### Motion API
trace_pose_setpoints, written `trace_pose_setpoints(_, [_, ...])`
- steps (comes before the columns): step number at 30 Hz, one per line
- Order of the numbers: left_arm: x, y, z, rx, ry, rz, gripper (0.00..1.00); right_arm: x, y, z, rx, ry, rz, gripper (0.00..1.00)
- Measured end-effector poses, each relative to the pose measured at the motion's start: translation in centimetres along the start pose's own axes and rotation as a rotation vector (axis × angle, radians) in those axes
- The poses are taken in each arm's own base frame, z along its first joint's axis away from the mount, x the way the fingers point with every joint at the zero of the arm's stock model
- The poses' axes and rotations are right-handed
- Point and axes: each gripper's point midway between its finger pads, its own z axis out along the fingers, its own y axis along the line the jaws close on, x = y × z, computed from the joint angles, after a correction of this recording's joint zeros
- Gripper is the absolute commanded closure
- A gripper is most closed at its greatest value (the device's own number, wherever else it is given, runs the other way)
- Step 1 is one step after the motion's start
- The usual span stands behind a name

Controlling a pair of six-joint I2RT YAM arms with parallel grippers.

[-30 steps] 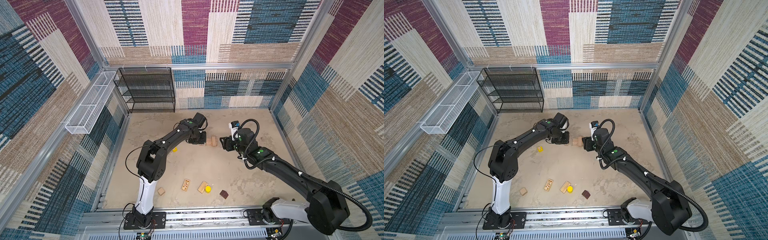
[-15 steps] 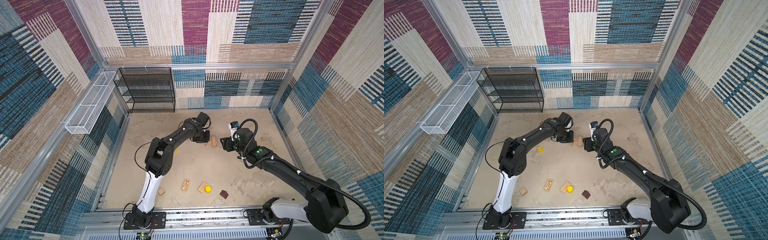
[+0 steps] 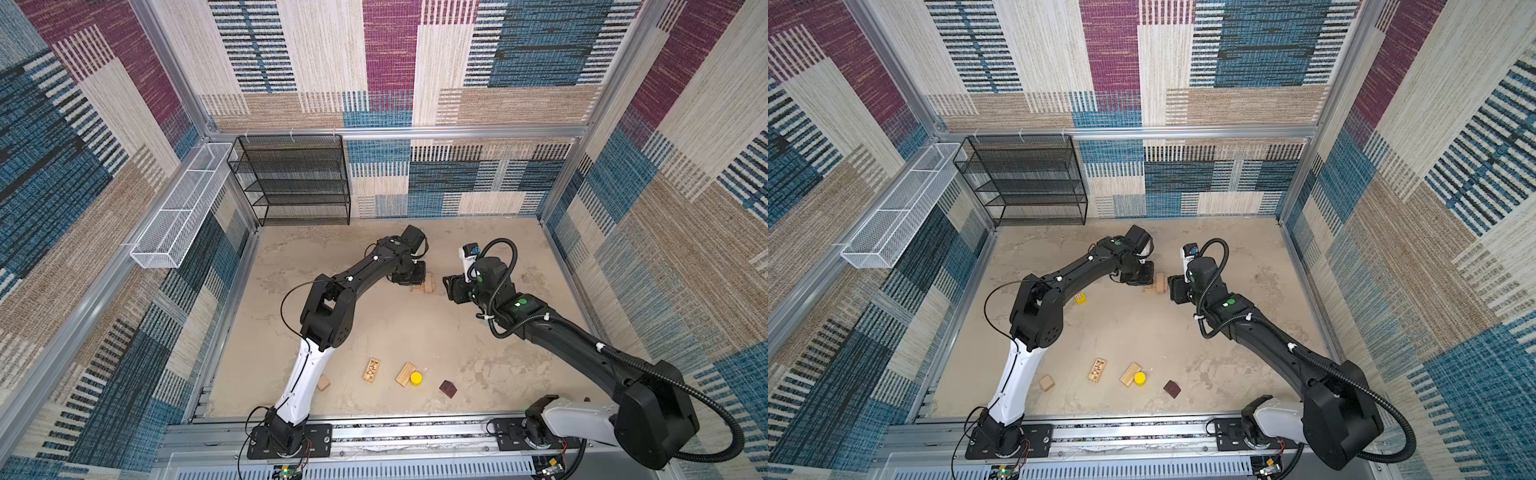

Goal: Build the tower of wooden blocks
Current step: 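Lower the long block with the left gripper beside the top block on the stack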

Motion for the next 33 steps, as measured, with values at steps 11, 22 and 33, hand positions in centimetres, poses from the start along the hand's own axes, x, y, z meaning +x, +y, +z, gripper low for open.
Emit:
trace_pose_setpoints(11, [0.21, 0.53, 0.73, -0.029, 0.009, -0.002, 1.00, 0.11, -0.07, 0.04, 0.002, 0.003, 0.000, 0.33])
trace_pose_setpoints(22, [0.47, 0.65, 0.87, -0.035, 0.024, -0.008, 0.96, 0.58, -0.22, 0.08, 0.005, 0.014, 0.000, 0.33])
trace_pose_setpoints(33, [0.71, 0.35, 0.83, -0.021, 0.038, -0.009, 0.90, 0.77, -0.25, -0.11, 0.003, 0.013, 0.005, 0.33])
